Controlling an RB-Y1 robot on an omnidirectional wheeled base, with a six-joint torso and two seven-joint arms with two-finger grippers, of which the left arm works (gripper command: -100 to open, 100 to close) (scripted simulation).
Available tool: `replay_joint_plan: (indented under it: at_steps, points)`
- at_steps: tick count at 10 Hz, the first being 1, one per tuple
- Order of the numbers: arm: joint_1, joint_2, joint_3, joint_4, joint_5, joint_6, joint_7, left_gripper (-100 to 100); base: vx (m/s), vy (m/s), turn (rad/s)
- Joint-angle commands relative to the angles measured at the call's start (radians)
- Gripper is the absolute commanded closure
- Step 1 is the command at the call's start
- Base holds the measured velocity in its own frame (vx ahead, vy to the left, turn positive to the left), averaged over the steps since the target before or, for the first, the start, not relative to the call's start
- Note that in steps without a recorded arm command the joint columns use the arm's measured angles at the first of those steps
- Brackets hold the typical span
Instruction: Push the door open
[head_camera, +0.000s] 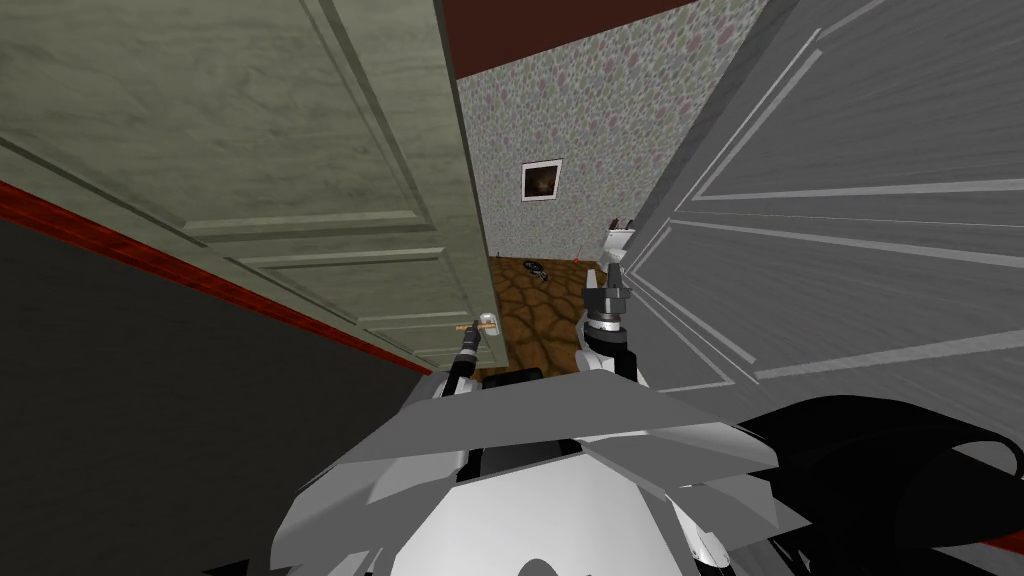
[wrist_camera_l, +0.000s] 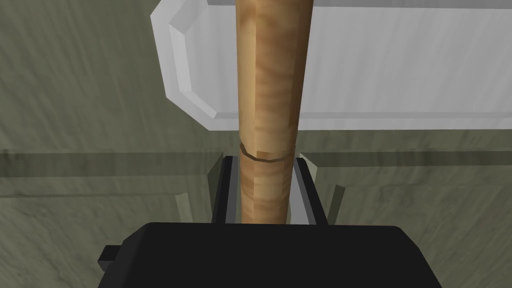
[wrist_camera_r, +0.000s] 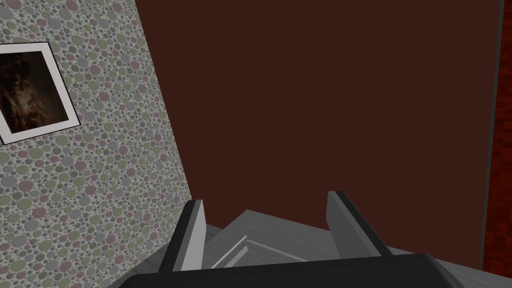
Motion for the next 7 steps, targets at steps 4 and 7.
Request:
replay_joint_plan:
  at_steps: [4, 7]
  points:
    - [-0.029, -0.025, 0.071, 0.014, 0.007, 0.001, -0.013, 100, 0.102, -0.09, 0.067]
    - [-0.046, -0.047, 0.109, 0.028, 0.012, 0.008, -0.019, 100, 0.116, -0.096, 0.076]
